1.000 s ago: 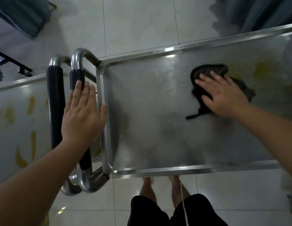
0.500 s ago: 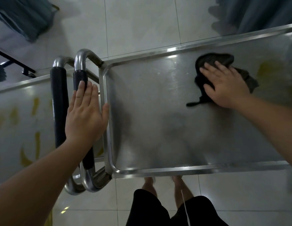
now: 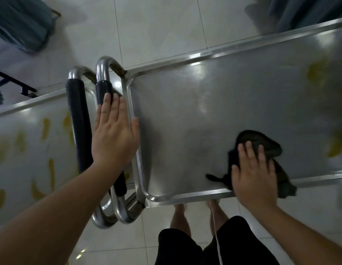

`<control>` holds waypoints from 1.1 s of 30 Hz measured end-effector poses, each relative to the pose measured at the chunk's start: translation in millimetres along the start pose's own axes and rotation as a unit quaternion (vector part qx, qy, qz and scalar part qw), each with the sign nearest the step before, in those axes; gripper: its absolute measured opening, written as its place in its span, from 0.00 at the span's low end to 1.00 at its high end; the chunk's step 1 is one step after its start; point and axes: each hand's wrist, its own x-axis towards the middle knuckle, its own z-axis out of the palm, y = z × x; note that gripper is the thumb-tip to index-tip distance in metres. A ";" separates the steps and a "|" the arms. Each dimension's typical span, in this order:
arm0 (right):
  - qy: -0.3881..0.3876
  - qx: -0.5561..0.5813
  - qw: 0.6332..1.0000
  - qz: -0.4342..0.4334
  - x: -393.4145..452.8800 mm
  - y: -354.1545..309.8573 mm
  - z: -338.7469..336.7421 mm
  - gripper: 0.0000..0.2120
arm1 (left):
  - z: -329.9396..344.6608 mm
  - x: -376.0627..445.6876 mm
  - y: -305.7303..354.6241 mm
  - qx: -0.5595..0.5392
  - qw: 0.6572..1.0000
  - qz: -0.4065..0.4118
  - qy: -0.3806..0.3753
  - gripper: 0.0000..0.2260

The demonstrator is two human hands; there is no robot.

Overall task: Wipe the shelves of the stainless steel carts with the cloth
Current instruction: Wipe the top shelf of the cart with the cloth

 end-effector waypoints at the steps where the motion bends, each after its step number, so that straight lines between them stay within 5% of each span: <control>1: 0.004 0.005 1.000 -0.021 -5.7 -30.8 6.3 0.32 | -0.1 0.1 -0.4 -0.001 1.000 0.000 0.002 0.32; 5: -0.022 0.056 0.984 -0.168 -39.2 -151.3 30.6 0.31 | 1.6 0.4 -1.4 0.004 1.000 0.000 0.007 0.31; 9: -0.077 0.072 0.906 -0.410 -49.3 -226.5 40.1 0.29 | 3.4 0.9 -2.6 -0.007 1.000 -0.001 0.014 0.31; 11: -0.070 0.051 0.889 -0.449 -46.2 -232.3 41.5 0.29 | 4.9 0.7 -3.3 -0.007 1.000 0.001 0.016 0.31; 18: 0.049 0.036 0.972 -0.226 -3.8 -102.6 20.5 0.33 | 7.0 1.1 -5.5 -0.023 1.000 0.007 0.020 0.31; 24: 0.034 0.050 0.997 0.050 67.3 46.0 -25.0 0.33 | 5.6 0.0 -5.2 -0.037 0.999 0.013 0.011 0.30; 29: 0.054 0.087 0.976 0.191 80.3 -15.5 -24.3 0.33 | 3.8 1.0 -5.9 -0.030 0.999 0.014 0.006 0.29; 33: 0.062 0.066 0.993 0.079 62.0 -114.2 -5.5 0.31 | 3.3 1.8 -6.5 -0.034 0.999 0.017 0.010 0.29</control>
